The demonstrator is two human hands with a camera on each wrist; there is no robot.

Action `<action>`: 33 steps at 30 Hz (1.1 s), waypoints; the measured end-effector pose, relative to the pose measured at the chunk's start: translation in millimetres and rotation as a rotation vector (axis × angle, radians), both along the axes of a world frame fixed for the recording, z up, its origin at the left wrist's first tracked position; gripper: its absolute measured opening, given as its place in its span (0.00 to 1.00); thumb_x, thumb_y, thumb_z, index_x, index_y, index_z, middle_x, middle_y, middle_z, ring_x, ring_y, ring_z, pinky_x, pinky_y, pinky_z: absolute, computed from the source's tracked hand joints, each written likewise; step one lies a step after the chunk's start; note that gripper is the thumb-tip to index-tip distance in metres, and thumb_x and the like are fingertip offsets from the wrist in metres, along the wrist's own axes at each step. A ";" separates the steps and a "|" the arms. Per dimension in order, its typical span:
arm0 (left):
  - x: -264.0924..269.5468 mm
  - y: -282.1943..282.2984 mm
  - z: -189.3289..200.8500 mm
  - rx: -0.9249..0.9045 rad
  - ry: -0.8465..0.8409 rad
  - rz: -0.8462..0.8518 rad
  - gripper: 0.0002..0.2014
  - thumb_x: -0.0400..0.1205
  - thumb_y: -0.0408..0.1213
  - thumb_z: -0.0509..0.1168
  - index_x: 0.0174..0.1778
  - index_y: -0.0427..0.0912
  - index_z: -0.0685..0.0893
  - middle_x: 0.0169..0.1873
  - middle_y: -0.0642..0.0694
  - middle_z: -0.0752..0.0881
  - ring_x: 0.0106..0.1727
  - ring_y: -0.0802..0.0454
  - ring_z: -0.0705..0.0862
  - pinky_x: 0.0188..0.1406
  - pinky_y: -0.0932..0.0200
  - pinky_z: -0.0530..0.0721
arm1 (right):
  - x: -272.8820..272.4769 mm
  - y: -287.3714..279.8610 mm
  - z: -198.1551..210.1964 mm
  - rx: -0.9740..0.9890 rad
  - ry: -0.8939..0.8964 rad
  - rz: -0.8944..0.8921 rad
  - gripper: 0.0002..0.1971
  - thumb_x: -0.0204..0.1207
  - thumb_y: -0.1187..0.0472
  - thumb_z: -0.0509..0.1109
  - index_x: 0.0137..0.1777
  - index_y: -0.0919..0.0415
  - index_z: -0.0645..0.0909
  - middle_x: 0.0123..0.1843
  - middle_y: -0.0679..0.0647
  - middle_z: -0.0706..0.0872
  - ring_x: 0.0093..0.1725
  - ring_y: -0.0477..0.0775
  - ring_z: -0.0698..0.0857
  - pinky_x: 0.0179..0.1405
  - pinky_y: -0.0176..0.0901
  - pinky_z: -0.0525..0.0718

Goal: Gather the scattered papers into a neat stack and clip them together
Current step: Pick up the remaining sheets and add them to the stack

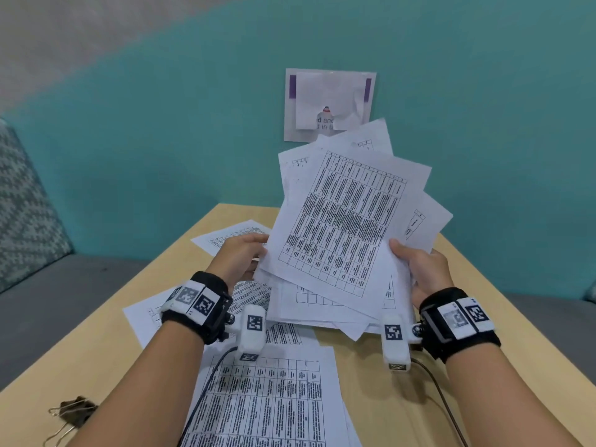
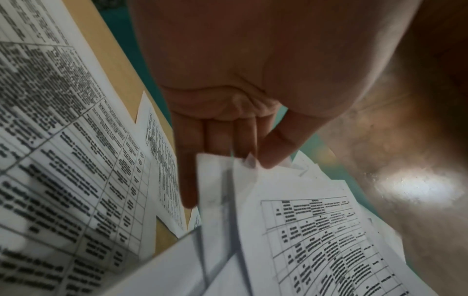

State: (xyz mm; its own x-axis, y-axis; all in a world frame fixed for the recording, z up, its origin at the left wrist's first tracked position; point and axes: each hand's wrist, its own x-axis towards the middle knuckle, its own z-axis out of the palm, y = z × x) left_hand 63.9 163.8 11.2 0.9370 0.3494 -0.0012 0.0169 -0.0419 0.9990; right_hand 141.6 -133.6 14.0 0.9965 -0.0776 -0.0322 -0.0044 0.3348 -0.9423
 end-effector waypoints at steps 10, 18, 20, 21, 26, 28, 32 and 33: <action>-5.5 -2.1 10.6 -0.005 -0.131 -0.018 0.12 0.81 0.33 0.75 0.60 0.43 0.91 0.55 0.46 0.95 0.59 0.44 0.93 0.70 0.42 0.85 | -6.2 7.8 6.7 -0.061 -0.169 0.121 0.13 0.74 0.68 0.79 0.58 0.62 0.87 0.54 0.56 0.94 0.53 0.58 0.93 0.59 0.57 0.88; -2.7 -12.7 22.5 0.063 -0.307 0.057 0.19 0.82 0.20 0.69 0.57 0.50 0.85 0.55 0.48 0.93 0.54 0.49 0.93 0.58 0.50 0.89 | -11.7 19.7 14.1 -0.090 -0.291 0.037 0.16 0.71 0.70 0.81 0.57 0.60 0.86 0.54 0.52 0.93 0.55 0.55 0.92 0.53 0.48 0.88; -1.3 -14.9 18.2 0.079 -0.283 0.046 0.18 0.82 0.22 0.69 0.59 0.50 0.84 0.56 0.47 0.93 0.56 0.46 0.92 0.58 0.48 0.89 | -9.1 19.8 8.1 -0.128 -0.274 0.038 0.22 0.68 0.70 0.83 0.61 0.62 0.84 0.57 0.53 0.93 0.57 0.55 0.91 0.57 0.50 0.86; -0.9 -15.5 16.1 0.091 -0.268 0.040 0.18 0.82 0.23 0.70 0.62 0.49 0.84 0.57 0.47 0.93 0.58 0.45 0.92 0.60 0.47 0.89 | -8.7 19.5 5.7 -0.142 -0.274 0.044 0.23 0.67 0.70 0.83 0.63 0.62 0.85 0.57 0.52 0.93 0.57 0.55 0.91 0.58 0.50 0.86; 1.6 -16.6 6.1 0.097 -0.219 0.046 0.21 0.82 0.30 0.73 0.68 0.52 0.79 0.60 0.54 0.89 0.63 0.49 0.88 0.66 0.46 0.83 | -8.1 17.2 6.0 -0.148 -0.278 0.037 0.20 0.71 0.68 0.81 0.63 0.61 0.86 0.56 0.50 0.93 0.57 0.51 0.91 0.61 0.50 0.86; 2.3 -18.5 4.8 0.086 -0.216 0.047 0.22 0.83 0.29 0.72 0.69 0.53 0.79 0.59 0.56 0.89 0.61 0.52 0.88 0.65 0.47 0.83 | -7.4 17.5 6.4 -0.150 -0.283 0.030 0.19 0.71 0.63 0.82 0.63 0.57 0.86 0.58 0.48 0.92 0.59 0.52 0.90 0.65 0.54 0.85; 2.4 -21.0 5.3 0.070 -0.205 0.065 0.22 0.81 0.25 0.73 0.65 0.48 0.76 0.56 0.51 0.90 0.58 0.46 0.90 0.59 0.47 0.86 | -10.4 19.4 10.0 -0.138 -0.302 0.034 0.08 0.76 0.60 0.79 0.53 0.51 0.87 0.54 0.45 0.92 0.56 0.48 0.90 0.60 0.48 0.86; 2.0 -21.6 5.9 0.057 -0.199 0.067 0.21 0.80 0.23 0.73 0.64 0.46 0.75 0.55 0.48 0.90 0.58 0.44 0.90 0.58 0.46 0.87 | -11.4 20.0 11.6 -0.132 -0.303 0.033 0.07 0.77 0.60 0.78 0.53 0.51 0.87 0.53 0.44 0.93 0.53 0.46 0.91 0.57 0.46 0.87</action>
